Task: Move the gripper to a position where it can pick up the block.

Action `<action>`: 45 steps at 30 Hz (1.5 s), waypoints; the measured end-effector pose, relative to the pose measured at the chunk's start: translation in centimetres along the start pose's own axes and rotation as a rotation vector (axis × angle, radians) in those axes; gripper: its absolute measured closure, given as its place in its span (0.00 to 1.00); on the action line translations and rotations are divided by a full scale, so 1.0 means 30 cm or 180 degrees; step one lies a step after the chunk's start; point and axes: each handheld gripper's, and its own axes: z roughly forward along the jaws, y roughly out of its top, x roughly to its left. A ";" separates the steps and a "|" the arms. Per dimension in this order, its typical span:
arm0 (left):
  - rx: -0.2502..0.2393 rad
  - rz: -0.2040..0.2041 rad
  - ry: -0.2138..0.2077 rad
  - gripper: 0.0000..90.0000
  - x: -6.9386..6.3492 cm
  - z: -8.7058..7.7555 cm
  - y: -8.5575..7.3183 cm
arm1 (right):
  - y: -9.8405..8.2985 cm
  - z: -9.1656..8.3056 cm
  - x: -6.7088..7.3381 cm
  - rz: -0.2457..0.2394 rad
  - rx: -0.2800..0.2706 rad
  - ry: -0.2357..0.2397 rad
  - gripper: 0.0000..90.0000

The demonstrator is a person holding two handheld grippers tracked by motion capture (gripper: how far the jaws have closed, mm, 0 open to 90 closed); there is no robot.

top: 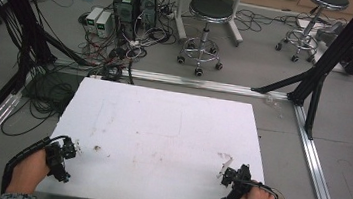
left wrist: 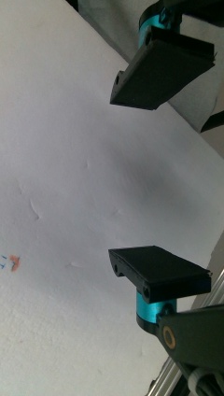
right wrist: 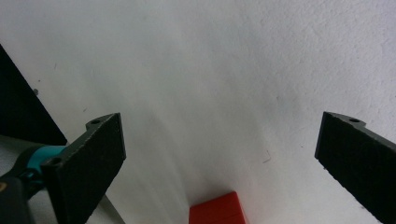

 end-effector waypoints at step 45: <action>-0.0126 -0.0028 -0.0042 0.25 0.007 -0.016 -0.014 | -0.014 -0.021 -0.001 -0.0250 -0.0112 0.0039 0.01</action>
